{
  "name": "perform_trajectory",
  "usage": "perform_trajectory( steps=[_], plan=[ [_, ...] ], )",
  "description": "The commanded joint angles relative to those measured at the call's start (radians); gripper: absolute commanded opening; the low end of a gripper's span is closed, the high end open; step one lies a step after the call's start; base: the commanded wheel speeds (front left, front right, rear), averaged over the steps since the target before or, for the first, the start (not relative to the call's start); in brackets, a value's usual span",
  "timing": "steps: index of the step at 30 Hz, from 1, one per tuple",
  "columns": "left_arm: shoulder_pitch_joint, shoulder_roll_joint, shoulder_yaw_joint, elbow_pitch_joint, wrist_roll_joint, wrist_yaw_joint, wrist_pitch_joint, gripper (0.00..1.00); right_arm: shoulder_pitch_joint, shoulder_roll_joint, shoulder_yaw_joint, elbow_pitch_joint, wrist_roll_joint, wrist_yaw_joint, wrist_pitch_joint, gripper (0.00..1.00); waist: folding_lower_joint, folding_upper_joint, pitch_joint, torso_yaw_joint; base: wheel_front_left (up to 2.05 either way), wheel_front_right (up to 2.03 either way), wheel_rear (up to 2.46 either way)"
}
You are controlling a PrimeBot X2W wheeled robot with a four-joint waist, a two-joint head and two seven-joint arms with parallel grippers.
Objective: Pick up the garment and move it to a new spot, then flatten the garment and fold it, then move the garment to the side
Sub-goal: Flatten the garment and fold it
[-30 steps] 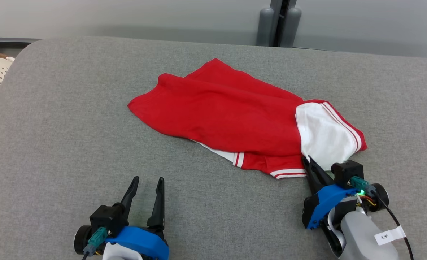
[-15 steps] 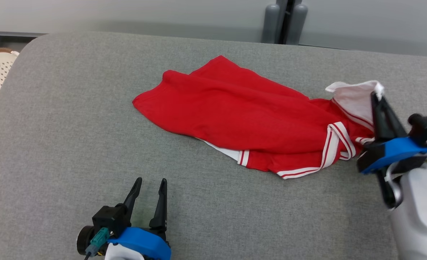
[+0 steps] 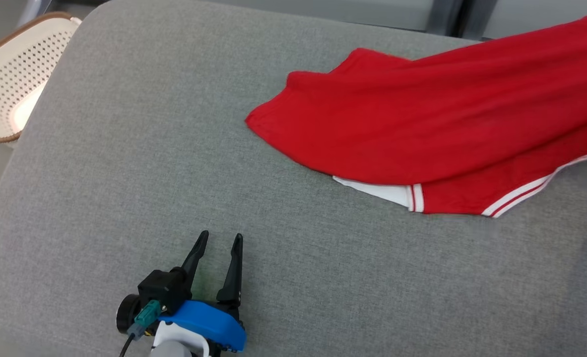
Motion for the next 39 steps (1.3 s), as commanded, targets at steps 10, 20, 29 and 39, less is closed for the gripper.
perform_trajectory(
  steps=[10,20,29,39],
  plan=[
    [-0.038,-0.001,-0.01,-0.002,-0.011,-0.008,-0.003,1.0,-0.018,0.15,-0.009,0.047,-0.126,0.0,-0.079,1.0,-0.0001,0.0,0.028,0.012,0.0,0.0,0.0],
    [-0.043,-0.001,-0.006,-0.001,-0.002,-0.008,-0.003,1.0,0.148,0.298,0.421,-0.003,0.112,0.0,-0.097,1.0,-0.0001,0.0,0.003,-0.025,0.0,0.0,0.0],
    [-0.019,-0.001,0.0,0.002,-0.009,-0.005,-0.003,1.0,0.288,0.235,0.835,-0.048,0.403,0.0,-0.097,1.0,-0.0001,0.0,-0.008,-0.026,0.0,0.0,0.0],
    [-0.01,-0.001,-0.001,0.007,-0.029,-0.005,-0.003,1.0,0.348,0.15,1.04,-0.062,0.518,0.0,-0.097,1.0,-0.0001,0.0,-0.02,-0.022,0.0,0.0,0.0]
  ],
)
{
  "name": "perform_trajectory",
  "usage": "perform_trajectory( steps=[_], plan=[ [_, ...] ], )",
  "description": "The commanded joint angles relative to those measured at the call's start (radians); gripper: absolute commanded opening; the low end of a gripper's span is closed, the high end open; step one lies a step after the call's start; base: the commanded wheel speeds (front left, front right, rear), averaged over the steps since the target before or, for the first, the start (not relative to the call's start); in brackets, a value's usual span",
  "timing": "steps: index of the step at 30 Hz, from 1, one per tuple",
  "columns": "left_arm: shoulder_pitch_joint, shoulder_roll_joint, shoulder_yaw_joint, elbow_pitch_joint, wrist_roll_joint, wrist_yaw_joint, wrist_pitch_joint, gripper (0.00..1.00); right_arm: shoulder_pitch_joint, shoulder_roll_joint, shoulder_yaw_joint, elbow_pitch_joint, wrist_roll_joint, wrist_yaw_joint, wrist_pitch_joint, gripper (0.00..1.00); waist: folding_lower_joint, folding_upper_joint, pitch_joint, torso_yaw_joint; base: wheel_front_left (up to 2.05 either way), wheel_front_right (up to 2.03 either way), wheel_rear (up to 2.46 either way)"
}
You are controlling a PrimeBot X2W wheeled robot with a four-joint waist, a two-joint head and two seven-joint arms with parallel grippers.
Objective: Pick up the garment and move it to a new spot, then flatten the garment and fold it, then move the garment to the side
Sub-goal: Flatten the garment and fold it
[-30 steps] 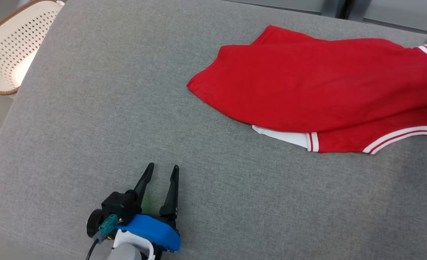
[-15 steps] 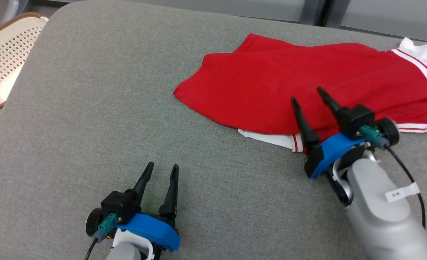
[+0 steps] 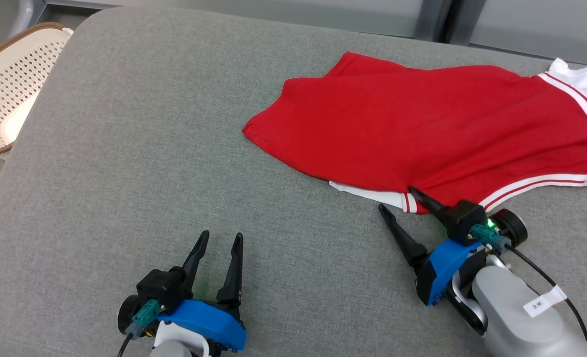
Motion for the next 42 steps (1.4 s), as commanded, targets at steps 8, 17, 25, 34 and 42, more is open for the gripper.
perform_trajectory(
  steps=[8,17,25,34,42],
  plan=[
    [0.002,0.0,0.002,0.0,-0.013,-0.001,-0.003,1.0,0.039,-0.031,0.043,0.064,-0.048,0.0,0.003,1.0,0.0001,0.0,-0.011,-0.005,0.0,0.0,0.0],
    [0.011,0.0,0.004,0.017,-0.014,-0.001,-0.003,1.0,0.042,0.037,-0.014,0.265,-0.097,0.0,0.05,0.0,0.0001,0.0,-0.024,-0.009,0.0,0.0,0.0],
    [0.048,0.0,0.03,0.032,0.0,-0.001,-0.003,1.0,0.109,0.019,-0.123,0.244,-0.081,-0.001,0.008,0.0,0.0001,0.0,-0.111,-0.062,0.0,0.0,0.0],
    [0.09,0.0,0.047,0.033,-0.001,0.003,-0.003,1.0,0.322,-0.086,-0.232,0.102,-0.099,-0.001,0.006,0.0,0.0001,0.0,-0.187,-0.149,0.0,0.0,0.0],
    [0.101,0.0,0.057,0.037,0.014,0.004,-0.003,1.0,0.406,-0.131,-0.407,0.017,-0.116,-0.001,-0.001,0.96,0.0001,0.0,-0.185,-0.193,0.0,0.0,0.0]
  ],
)
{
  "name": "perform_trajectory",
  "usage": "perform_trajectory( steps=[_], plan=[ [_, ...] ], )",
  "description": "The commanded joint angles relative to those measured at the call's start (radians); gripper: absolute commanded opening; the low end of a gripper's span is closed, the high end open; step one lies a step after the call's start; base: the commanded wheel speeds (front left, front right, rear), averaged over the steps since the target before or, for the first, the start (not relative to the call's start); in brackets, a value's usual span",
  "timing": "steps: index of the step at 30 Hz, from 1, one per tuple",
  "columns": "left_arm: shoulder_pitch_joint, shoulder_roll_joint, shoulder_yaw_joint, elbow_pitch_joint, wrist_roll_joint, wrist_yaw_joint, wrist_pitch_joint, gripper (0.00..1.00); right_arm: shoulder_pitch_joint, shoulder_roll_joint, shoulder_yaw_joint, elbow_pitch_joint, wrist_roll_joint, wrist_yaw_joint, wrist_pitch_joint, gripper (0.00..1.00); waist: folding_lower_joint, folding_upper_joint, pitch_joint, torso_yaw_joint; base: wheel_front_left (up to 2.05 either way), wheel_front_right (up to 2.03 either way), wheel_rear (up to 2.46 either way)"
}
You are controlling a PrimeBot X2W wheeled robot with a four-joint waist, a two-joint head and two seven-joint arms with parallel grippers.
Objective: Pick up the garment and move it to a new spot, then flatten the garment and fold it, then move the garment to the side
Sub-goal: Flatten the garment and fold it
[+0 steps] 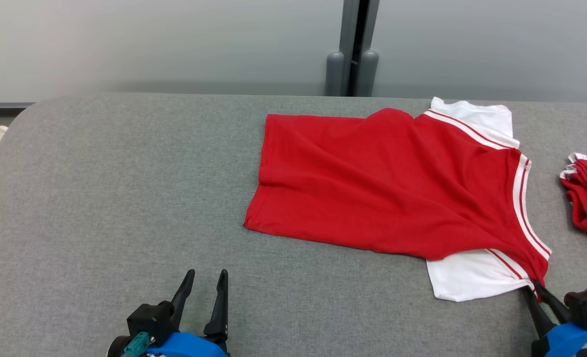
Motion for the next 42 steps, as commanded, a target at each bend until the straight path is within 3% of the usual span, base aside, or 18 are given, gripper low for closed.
perform_trajectory(
  steps=[1,6,12,24,31,32,33,36,42],
  plan=[
    [0.001,0.001,0.009,0.001,0.008,0.003,-0.003,1.0,0.022,0.017,-0.045,-0.035,-0.007,-0.002,0.001,1.0,0.0001,-0.0001,0.002,-0.01,0.0,0.0,0.0],
    [-0.022,0.0,0.022,0.004,0.012,0.003,-0.003,1.0,0.036,0.067,-0.121,-0.171,-0.028,-0.001,0.001,1.0,0.0001,-0.0001,0.014,-0.028,0.0,0.0,0.0],
    [-0.092,0.0,0.026,0.017,0.018,0.001,-0.003,1.0,0.039,0.136,-0.143,-0.325,-0.056,-0.001,0.001,1.0,0.0001,-0.0001,0.048,-0.051,0.0,0.0,0.0],
    [-0.275,0.02,-0.008,0.18,-0.002,-0.002,-0.003,1.0,-0.036,0.217,-0.09,-0.359,-0.085,-0.001,0.001,1.0,0.0001,-0.0001,0.143,-0.122,0.0,0.0,0.0],
    [-0.331,0.032,0.026,0.287,0.017,-0.002,0.0,1.0,-0.051,0.239,-0.092,-0.357,-0.09,-0.001,0.001,1.0,0.0001,-0.0001,0.181,-0.159,0.0,0.0,0.0],
    [-0.331,0.03,0.01,0.303,0.017,-0.002,0.0,0.47,-0.05,0.242,-0.093,-0.358,-0.092,-0.001,0.001,1.0,0.0001,-0.0001,0.181,-0.162,0.0,0.0,0.0],
    [-0.33,0.022,-0.024,0.331,0.009,-0.002,0.002,0.0,-0.046,0.246,-0.098,-0.355,-0.091,-0.001,0.001,1.0,0.0001,-0.0001,0.182,-0.164,0.0,0.0,0.0],
    [-0.329,0.021,-0.027,0.345,-0.017,-0.002,0.003,0.0,-0.035,0.25,-0.113,-0.352,-0.093,-0.001,0.001,1.0,0.0001,-0.0001,0.174,-0.156,0.0,0.0,0.0],
    [-0.298,0.035,0.092,0.247,-0.001,0.016,-0.002,0.0,-0.008,0.272,-0.126,-0.349,-0.091,-0.001,0.001,1.0,0.0001,-0.0001,0.14,-0.117,0.0,0.0,0.0]
  ],
)
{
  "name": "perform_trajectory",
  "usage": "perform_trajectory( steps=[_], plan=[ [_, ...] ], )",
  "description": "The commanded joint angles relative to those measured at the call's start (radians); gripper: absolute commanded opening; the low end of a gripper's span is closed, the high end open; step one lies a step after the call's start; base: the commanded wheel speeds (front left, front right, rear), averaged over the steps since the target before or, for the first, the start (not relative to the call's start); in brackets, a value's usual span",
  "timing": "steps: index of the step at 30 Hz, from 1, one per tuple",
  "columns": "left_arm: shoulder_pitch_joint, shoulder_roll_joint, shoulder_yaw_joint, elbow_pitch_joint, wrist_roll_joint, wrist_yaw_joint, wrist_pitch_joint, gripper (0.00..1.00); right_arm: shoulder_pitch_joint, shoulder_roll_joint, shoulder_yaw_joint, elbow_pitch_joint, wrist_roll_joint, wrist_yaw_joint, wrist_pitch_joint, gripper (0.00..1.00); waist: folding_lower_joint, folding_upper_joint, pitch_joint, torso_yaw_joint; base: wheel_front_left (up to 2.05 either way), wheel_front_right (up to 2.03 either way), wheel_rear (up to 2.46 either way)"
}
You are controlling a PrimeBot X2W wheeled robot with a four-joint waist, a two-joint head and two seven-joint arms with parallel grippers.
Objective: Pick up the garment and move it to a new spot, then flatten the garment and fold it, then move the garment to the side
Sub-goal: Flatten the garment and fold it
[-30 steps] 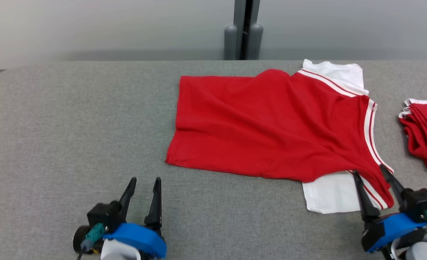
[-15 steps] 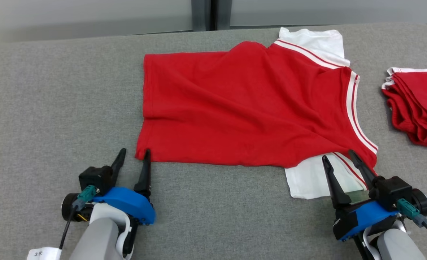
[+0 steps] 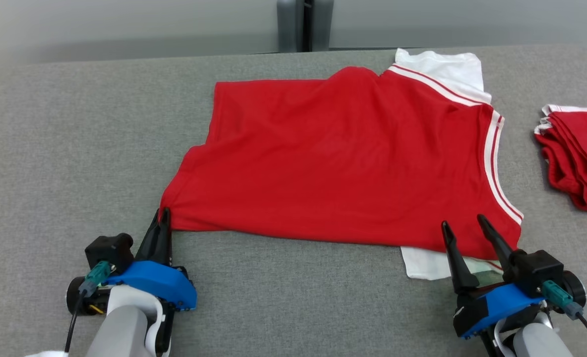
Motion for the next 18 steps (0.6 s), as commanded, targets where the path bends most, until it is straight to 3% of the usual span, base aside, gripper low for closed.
perform_trajectory(
  steps=[1,4,5,6,7,18],
  plan=[
    [0.023,0.001,0.027,-0.023,0.019,0.01,0.0,0.0,0.017,0.007,0.001,-0.003,0.001,0.0,0.0,1.0,-0.0001,0.0,-0.012,0.011,0.0,0.0,0.0],
    [0.069,-0.002,0.07,-0.044,0.047,0.014,0.0,0.0,0.027,0.02,0.01,-0.001,0.006,0.0,0.0,1.0,-0.0001,0.0,-0.035,0.028,0.0,0.0,0.0],
    [0.079,-0.003,0.08,-0.053,0.055,0.012,0.0,0.18,0.032,0.025,0.014,0.001,0.007,0.0,0.0,1.0,-0.0001,0.0,-0.041,0.033,0.0,0.0,0.0],
    [0.089,-0.005,0.089,-0.061,0.06,0.009,-0.001,0.94,0.036,0.029,0.016,0.003,0.007,0.0,0.0,1.0,-0.0001,0.0,-0.047,0.037,0.0,0.0,0.0],
    [0.1,-0.008,0.098,-0.071,0.067,0.007,-0.001,1.0,0.039,0.033,0.018,0.0,0.007,0.0,0.0,1.0,-0.0001,0.0,-0.053,0.041,0.0,0.0,0.0],
    [0.259,-0.032,0.164,-0.221,0.126,-0.003,0.0,1.0,0.122,0.076,-0.026,-0.02,-0.026,0.0,0.0,1.0,-0.0001,0.0,-0.142,0.047,0.0,0.0,0.0]
  ],
)
